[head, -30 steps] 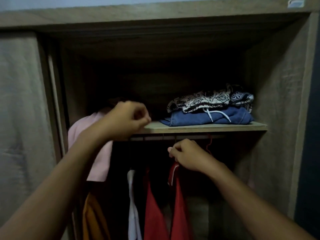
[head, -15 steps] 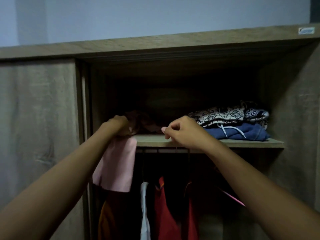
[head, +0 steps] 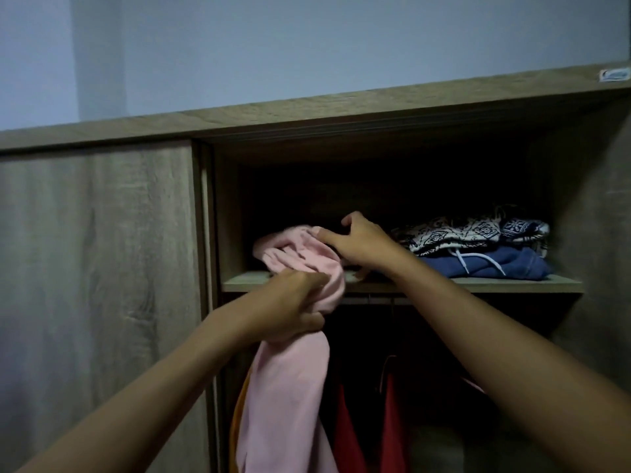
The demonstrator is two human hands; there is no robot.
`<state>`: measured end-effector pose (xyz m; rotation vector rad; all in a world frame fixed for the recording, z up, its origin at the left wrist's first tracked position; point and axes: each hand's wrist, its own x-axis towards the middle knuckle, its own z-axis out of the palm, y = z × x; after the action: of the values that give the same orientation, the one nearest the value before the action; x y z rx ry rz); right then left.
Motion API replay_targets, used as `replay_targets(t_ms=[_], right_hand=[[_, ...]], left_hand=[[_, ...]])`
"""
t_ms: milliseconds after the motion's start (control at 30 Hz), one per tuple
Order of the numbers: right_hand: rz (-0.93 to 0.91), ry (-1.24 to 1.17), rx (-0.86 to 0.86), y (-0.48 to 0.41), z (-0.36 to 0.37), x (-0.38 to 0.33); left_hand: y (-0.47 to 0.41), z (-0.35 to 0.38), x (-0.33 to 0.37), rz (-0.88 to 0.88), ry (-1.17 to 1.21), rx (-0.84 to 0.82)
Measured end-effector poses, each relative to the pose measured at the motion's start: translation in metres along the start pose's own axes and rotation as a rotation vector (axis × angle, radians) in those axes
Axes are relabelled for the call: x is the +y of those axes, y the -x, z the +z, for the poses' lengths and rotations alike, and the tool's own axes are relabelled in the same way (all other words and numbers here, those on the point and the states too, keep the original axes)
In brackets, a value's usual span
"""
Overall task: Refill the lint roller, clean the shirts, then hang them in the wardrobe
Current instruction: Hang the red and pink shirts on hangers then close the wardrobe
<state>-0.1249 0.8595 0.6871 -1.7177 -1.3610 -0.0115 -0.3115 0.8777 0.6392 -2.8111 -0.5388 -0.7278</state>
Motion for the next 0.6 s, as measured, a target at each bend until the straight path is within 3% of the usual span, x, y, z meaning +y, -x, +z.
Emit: replay_targets(t_ms=[133, 233, 400, 600], right_hand=[[-0.072, 0.172, -0.174, 0.003, 0.015, -0.015], [-0.158, 0.379, -0.141, 0.013, 0.032, -0.018], [-0.197, 0.139, 0.068, 0.041, 0.027, -0.016], [-0.326, -0.027, 0.1, 0.097, 0.002, -0.012]], left_hand=[[0.025, 0.006, 0.019, 0.147, 0.096, -0.043], [0.04, 0.016, 0.025, 0.154, 0.066, -0.04], [0.078, 0.012, 0.011, 0.033, 0.166, -0.024], [0.119, -0.028, -0.013, -0.08, 0.222, 0.343]])
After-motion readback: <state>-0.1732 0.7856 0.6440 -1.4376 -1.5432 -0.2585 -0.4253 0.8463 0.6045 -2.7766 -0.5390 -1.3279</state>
